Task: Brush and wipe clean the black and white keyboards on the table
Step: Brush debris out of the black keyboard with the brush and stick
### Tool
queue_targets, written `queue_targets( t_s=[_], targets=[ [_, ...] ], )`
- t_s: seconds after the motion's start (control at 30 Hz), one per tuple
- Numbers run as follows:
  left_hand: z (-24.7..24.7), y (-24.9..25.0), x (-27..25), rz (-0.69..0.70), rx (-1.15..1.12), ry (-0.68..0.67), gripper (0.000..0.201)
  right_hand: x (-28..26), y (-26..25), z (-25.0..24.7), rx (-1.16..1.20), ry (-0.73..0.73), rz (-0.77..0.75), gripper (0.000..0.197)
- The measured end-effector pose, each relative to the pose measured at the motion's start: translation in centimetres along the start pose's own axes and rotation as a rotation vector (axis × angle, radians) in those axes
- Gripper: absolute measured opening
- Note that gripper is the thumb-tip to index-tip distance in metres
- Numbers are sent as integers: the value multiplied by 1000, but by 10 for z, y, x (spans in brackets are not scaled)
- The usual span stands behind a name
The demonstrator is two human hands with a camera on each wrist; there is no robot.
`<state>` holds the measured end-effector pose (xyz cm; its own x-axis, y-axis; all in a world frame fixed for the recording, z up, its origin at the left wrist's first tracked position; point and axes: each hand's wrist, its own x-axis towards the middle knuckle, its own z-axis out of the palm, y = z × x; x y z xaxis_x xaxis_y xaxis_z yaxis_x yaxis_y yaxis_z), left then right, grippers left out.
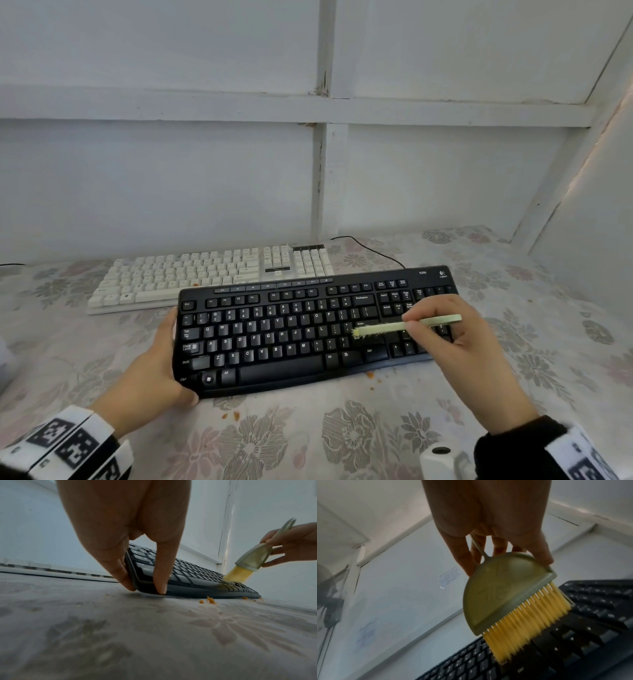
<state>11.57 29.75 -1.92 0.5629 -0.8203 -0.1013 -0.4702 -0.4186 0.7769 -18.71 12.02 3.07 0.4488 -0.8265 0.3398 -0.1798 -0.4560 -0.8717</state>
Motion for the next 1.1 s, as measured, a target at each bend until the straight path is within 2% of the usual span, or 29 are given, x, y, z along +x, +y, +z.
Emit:
queue_targets(
  t_s=[0.07, 0.17, 0.3, 0.37, 0.5, 0.7, 0.8, 0.9, 0.97, 1.03, 1.1],
  targets=[
    [0, 0, 0, -3, -16, -1, 123, 1, 3, -2, -20, 13, 7, 30],
    [0, -2, 1, -8, -20, -1, 123, 7, 11, -19, -94, 114, 36, 30],
    [0, -3, 1, -10, -34, 5, 123, 16, 18, -44, 76, 194, 97, 17],
    [0, -2, 0, -13, -32, 9, 121, 19, 23, -49, 117, 159, 106, 15],
    [0, 0, 0, -29, -32, 1, 119, 20, 36, -55, 37, 54, 91, 18],
    [0, -1, 1, -54, -32, -8, 118, 27, 50, -91, -142, 157, 86, 18],
    [1, -2, 1, -45, -44, 1, 117, 27, 45, -90, -29, 126, 62, 11],
    [1, -3, 2, -33, -48, 18, 118, 26, 48, -83, 31, 35, 79, 15],
    [1, -3, 3, -32, -40, 17, 118, 27, 52, -85, -26, 53, 85, 12],
    [1, -3, 2, -37, -33, 5, 118, 29, 55, -94, -164, 156, 83, 11],
    [1, -4, 2, -38, -31, 0, 118, 29, 53, -104, -327, 248, 54, 30]
  ],
)
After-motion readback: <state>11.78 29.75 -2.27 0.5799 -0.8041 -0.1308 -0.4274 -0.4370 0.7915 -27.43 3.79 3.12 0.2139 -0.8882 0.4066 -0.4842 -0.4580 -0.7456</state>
